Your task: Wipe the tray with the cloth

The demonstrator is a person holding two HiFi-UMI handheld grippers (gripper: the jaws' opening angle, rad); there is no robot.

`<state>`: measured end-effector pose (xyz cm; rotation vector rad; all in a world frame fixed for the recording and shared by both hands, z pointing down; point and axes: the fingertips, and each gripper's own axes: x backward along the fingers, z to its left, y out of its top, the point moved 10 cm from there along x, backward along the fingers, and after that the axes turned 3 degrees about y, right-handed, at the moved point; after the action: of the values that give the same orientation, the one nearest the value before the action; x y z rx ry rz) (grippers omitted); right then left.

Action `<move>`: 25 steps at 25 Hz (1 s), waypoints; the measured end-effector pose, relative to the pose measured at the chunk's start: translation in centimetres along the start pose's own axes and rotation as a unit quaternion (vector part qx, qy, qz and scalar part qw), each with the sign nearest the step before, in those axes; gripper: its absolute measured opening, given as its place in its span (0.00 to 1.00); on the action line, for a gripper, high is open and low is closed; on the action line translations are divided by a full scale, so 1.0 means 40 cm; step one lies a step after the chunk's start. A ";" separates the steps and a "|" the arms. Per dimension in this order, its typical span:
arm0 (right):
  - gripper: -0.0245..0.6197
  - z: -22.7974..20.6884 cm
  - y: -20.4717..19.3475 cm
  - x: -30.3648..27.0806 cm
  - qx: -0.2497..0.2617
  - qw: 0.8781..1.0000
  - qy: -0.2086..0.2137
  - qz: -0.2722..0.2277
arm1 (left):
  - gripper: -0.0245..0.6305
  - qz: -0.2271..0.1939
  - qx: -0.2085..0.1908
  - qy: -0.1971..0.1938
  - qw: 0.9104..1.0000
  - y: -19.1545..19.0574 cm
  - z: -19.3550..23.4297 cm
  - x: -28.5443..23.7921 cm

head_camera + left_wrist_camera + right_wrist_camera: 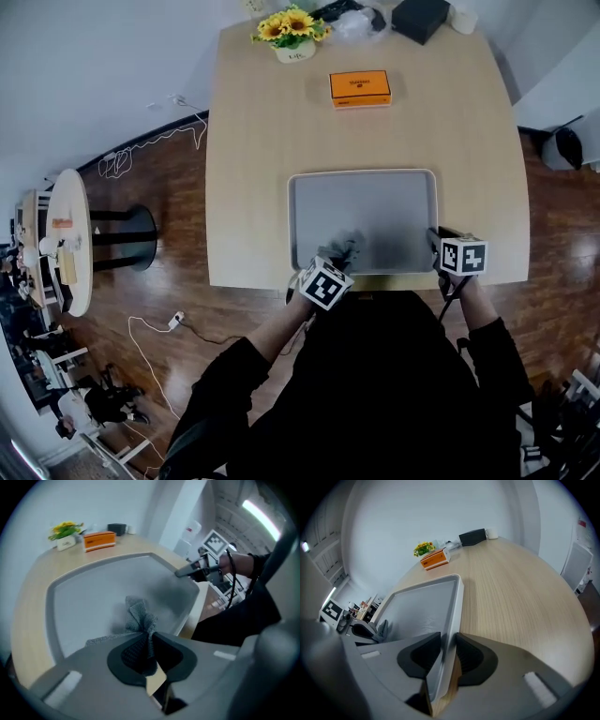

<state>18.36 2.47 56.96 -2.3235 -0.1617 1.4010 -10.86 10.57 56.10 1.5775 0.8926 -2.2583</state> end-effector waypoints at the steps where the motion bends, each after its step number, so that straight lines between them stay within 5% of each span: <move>1: 0.20 0.001 -0.002 0.001 0.000 1.000 -0.001 -0.002 | 0.05 0.001 -0.023 -0.022 0.999 0.039 -0.038 -0.027; 5: 0.20 0.003 -0.009 -0.001 -0.005 1.000 0.004 -0.009 | 0.05 0.001 -0.106 -0.107 0.989 0.213 -0.205 -0.115; 9: 0.20 0.005 -0.012 0.000 -0.010 1.000 0.010 -0.013 | 0.05 -0.001 -0.198 -0.144 0.970 0.325 -0.340 -0.178; 14: 0.20 0.002 -0.010 0.005 -0.006 1.000 0.010 -0.024 | 0.05 0.028 -0.257 -0.170 0.951 0.359 -0.295 -0.191; 18: 0.20 -0.009 -0.016 0.004 -0.011 0.999 0.024 -0.030 | 0.05 0.045 -0.251 -0.118 0.960 0.412 -0.138 -0.178; 22: 0.20 -0.010 -0.013 0.005 -0.007 0.999 0.031 -0.029 | 0.05 -0.019 -0.245 -0.020 0.969 0.548 -0.014 -0.191; 25: 0.20 -0.014 -0.010 0.005 -0.005 0.999 0.036 -0.026 | 0.05 -0.035 -0.237 0.013 0.971 0.620 0.019 -0.210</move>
<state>18.99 2.74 57.17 -2.3559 -0.2059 1.2937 4.71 -10.48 55.48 1.3725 1.3886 -1.8730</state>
